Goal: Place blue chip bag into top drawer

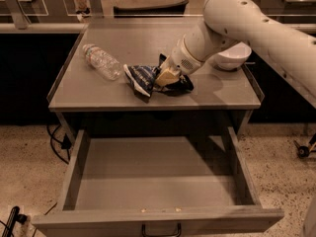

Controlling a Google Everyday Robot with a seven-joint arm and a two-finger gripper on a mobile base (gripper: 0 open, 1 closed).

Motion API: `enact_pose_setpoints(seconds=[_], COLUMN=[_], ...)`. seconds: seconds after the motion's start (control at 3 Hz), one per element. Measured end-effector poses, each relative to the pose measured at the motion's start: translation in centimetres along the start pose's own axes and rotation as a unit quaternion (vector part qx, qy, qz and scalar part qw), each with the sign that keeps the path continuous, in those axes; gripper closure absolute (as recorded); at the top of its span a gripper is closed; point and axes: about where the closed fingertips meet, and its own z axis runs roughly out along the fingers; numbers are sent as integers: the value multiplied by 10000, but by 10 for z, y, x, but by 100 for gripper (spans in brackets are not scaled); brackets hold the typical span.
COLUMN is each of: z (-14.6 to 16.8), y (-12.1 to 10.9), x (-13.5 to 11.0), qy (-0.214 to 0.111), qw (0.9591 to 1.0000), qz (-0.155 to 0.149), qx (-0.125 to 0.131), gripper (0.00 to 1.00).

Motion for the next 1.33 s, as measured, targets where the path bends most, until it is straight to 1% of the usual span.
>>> enact_pose_setpoints(seconds=[0.33, 0.67, 1.0, 1.33], z=[0, -18, -53, -86], y=[0, 6, 23, 48], x=[-1, -4, -8, -8], qy=[-11, -119, -252, -289], qw=[10000, 9999, 9996, 9992], qz=[-14, -2, 115, 288], qx=[-20, -47, -44, -3], gripper=[100, 100, 100, 100])
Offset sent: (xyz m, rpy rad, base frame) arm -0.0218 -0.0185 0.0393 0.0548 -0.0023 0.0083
